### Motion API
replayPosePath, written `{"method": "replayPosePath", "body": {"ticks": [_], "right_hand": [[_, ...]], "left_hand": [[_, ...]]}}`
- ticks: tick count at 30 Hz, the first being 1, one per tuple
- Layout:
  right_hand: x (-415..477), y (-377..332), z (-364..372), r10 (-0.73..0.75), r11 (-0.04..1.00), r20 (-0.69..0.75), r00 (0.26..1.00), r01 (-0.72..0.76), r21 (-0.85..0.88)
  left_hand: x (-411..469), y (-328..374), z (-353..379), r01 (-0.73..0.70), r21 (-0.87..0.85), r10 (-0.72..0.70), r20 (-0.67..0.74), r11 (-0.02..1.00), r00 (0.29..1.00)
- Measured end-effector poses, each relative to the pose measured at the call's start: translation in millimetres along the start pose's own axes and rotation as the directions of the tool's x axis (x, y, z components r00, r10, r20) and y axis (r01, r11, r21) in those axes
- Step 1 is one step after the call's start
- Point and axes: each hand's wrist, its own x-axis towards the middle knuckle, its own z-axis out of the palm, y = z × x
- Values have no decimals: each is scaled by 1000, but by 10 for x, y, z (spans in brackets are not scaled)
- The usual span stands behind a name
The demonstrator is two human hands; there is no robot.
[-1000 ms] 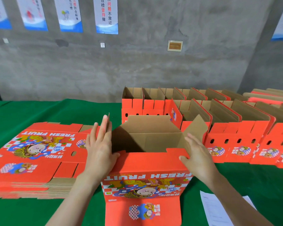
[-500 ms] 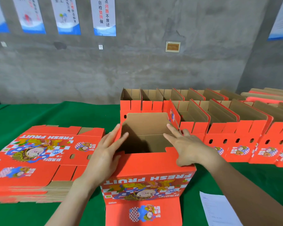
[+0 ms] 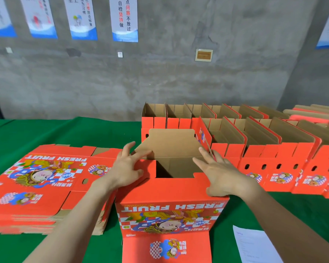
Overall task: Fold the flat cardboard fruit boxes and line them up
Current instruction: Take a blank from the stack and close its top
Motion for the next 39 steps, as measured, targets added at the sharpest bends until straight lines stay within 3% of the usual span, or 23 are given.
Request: {"method": "replayPosePath", "body": {"ticks": [2,6,9,13,18,20,23,26,29,33,36,38,39], "right_hand": [[-9,29,43,-29,999,-48,998,29,13],[2,50,202,-171,978,-191,966,191,88],[6,31,327,-242,938,-363,900,313,152],[11,47,488,-184,862,-602,777,422,281],[66,45,489,-100,762,-771,629,547,347],[106,54,484,-14,723,-777,629,544,427],[182,91,482,158,645,-681,716,447,620],[248,146,435,330,435,-483,811,324,840],[282,168,412,417,279,-369,831,269,922],[292,138,443,475,347,-387,790,235,908],[322,129,445,435,552,-486,758,202,809],[365,142,424,340,673,-440,831,111,731],[384,165,406,298,684,-368,881,72,726]], "left_hand": [[74,-66,-10,-7,-111,16,72,994,997],[141,-135,31,-23,-118,30,61,993,998],[157,-132,64,-39,-121,43,32,992,999],[139,-136,63,-85,-138,85,-4,987,996],[96,-176,78,-130,-192,126,-35,973,991],[81,-180,84,-161,-239,149,-70,958,986],[69,-162,90,-217,-299,179,-150,929,972],[45,-125,83,-221,-406,155,-189,887,970],[22,-103,63,-178,-411,104,-195,894,975],[24,-107,22,-137,-318,88,-161,938,983],[21,-105,-10,-41,-357,4,-103,933,995],[35,-94,15,-15,-364,-12,-70,931,997],[45,-78,29,5,-346,-20,-40,938,999]]}}
